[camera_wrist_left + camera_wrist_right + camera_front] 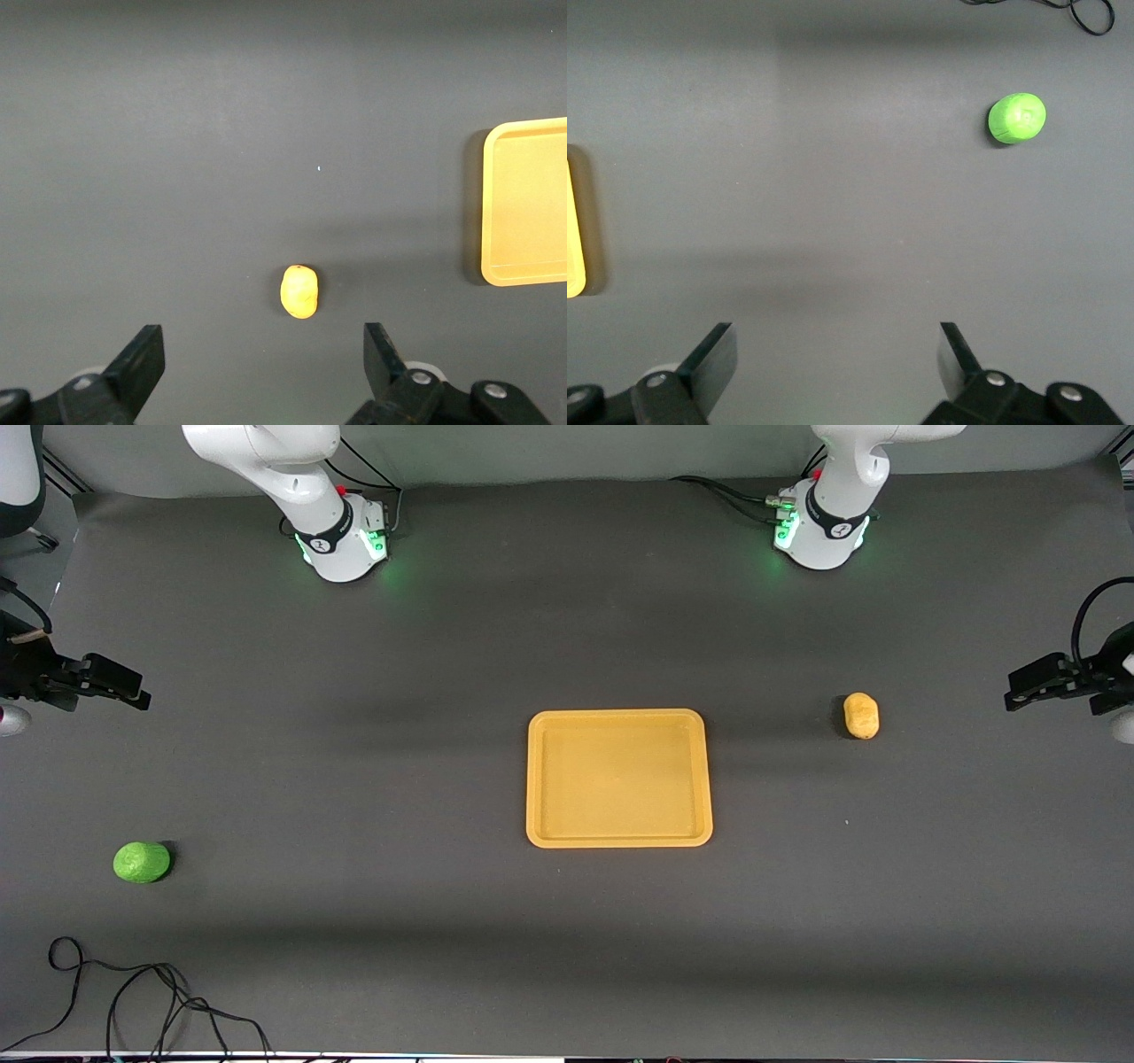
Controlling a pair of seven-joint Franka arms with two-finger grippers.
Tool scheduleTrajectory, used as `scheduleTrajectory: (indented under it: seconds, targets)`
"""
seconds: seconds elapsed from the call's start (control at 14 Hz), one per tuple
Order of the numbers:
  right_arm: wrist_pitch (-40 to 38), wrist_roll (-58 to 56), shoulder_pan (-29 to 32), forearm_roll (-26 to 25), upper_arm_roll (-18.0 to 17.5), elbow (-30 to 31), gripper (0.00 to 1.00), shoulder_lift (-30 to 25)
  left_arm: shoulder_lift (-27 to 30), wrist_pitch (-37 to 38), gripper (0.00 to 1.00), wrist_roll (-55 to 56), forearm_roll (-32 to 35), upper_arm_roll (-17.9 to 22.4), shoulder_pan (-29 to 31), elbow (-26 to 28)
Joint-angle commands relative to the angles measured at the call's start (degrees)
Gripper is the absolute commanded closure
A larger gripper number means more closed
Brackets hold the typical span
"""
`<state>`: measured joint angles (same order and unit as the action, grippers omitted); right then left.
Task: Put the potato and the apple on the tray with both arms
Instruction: 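Reach the left gripper down to the yellow potato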
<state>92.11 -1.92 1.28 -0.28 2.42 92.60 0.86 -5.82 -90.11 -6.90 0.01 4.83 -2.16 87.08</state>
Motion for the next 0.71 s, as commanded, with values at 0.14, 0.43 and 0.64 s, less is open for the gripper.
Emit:
scheduleTrajectory:
  seconds: [0.14,0.43,0.64]
  targets:
    - [-1.15,1.04,-0.31,0.2,0.31,-1.63,0.0,0.99,-2.09,0.28,0.0,0.74,-0.71,0.09,-0.47,-2.44]
    - [-1.06,1.13,-0.4,0.2,0.31,-1.64,0.0,1.07,-3.06,0.37,0.0,0.66,-0.62,0.01,-0.82,-1.13]
    - [-1.06,0.69,-0.4,0.2,0.31,-1.55,0.0,1.07,-3.85,-1.2,0.0,0.66,-0.71,0.0,-0.74,3.08]
